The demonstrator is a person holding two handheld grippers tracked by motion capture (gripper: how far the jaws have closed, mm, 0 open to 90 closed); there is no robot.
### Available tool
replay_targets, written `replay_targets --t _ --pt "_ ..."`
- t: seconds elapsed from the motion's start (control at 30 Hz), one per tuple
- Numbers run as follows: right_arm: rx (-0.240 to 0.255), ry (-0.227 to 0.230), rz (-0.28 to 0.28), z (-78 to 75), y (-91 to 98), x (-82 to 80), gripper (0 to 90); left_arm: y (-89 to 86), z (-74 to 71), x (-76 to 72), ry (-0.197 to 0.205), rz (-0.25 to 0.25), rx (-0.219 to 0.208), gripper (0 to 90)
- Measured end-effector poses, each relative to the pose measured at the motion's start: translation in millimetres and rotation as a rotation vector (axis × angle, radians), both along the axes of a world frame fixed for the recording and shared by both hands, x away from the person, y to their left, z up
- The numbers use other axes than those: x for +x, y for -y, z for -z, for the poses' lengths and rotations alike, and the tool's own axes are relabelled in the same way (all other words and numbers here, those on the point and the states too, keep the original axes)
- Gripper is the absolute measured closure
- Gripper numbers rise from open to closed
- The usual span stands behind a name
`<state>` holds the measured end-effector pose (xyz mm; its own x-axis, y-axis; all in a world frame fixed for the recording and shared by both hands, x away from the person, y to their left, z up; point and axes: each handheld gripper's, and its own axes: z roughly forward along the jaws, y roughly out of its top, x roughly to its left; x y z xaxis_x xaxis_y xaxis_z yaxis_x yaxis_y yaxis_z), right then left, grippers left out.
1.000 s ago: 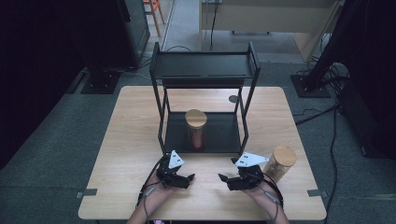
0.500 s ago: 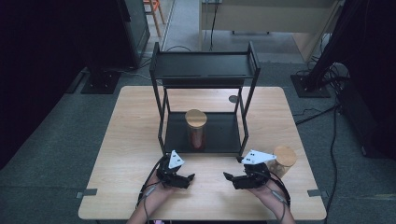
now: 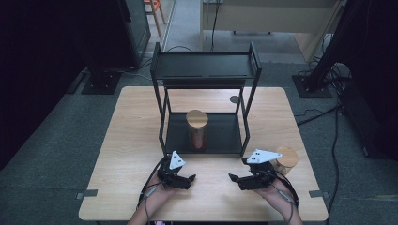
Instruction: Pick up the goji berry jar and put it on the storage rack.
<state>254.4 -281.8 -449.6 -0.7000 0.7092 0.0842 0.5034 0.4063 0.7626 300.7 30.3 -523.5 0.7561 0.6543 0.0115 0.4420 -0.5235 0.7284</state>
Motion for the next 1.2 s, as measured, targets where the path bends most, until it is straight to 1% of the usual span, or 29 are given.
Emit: replay_targets --t 0.17,0.33,0.5,0.63,0.77,0.83,1.0,1.2 --pt "-0.029 0.004 0.0 -6.3 2.3 -3.2 21.9 0.0 0.0 -0.1 -0.001 -0.001 -0.001 10.9" --pt "-0.031 -0.013 -0.015 -13.2 4.3 -5.4 22.0 0.0 0.0 0.0 0.0 0.0 0.0 11.0" --pt "-0.041 -0.019 -0.031 -19.6 4.8 -7.8 21.9 0.2 0.1 -0.1 0.0 -0.002 -0.003 10.9" --pt "-0.042 -0.016 -0.032 -23.0 6.3 -9.5 21.9 0.2 0.1 -0.1 0.0 -0.002 -0.003 11.0" --pt "-0.038 -0.003 -0.033 -27.2 9.1 -10.9 21.9 0.2 0.1 -0.1 0.0 -0.002 -0.003 11.0" --pt "-0.034 -0.003 -0.034 -29.5 10.4 -11.1 22.0 0.2 0.1 0.0 0.0 -0.002 -0.003 11.0" --pt "-0.043 0.003 -0.043 -35.5 13.9 -10.0 22.2 0.5 0.2 0.1 0.0 -0.005 -0.005 11.0" --pt "-0.039 0.005 -0.04 -43.0 21.3 -10.1 22.2 0.5 0.2 0.1 0.0 -0.005 -0.004 11.0"
